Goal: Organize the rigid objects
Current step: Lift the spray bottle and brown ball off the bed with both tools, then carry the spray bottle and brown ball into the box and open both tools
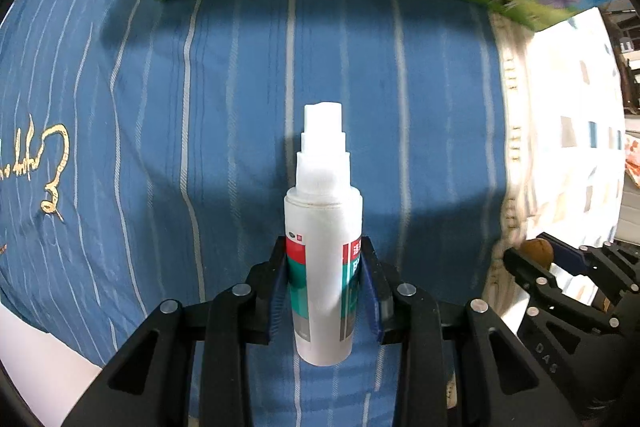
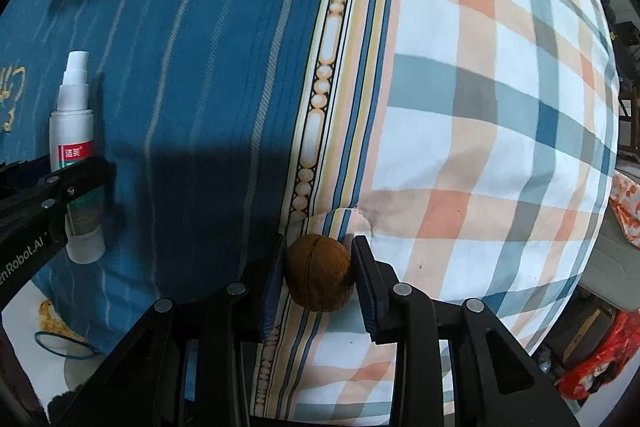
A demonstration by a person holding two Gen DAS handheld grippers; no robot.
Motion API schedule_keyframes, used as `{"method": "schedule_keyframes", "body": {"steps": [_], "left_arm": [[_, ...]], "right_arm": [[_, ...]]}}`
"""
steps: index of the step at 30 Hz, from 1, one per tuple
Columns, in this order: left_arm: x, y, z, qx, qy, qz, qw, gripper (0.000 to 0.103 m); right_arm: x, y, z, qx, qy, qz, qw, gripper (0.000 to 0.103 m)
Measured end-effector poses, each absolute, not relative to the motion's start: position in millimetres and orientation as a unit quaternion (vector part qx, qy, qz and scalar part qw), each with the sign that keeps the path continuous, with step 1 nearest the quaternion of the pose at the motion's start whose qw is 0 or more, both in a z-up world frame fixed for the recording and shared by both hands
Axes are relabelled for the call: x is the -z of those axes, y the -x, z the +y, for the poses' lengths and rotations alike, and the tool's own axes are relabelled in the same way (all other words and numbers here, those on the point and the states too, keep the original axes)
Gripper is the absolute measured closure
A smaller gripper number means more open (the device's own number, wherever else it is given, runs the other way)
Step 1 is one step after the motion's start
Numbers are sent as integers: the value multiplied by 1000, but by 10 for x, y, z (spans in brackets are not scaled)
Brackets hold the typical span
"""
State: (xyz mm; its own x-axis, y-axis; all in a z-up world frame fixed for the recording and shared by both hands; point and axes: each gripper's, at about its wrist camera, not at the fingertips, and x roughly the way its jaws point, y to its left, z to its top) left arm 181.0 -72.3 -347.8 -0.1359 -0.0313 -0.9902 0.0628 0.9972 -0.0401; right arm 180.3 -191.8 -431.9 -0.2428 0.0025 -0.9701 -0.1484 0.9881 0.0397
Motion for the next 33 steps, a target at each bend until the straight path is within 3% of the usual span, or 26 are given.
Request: {"method": "schedule_keyframes", "body": {"steps": [16,27,33], "left_arm": [[2137,-1765,-904,116,37,682,721,73],[1343,-2508,-819,146,53,619,769,73],[1256,-3076,-689,135,30,609,781,73]], "right_arm": [[3210,-2092,-2283,-93,-35,731,675,68],[2258,-2698,-2392,-128,-79,668,729,68],[2166,-3141,-2366,-117,-83,649,747,68]]}}
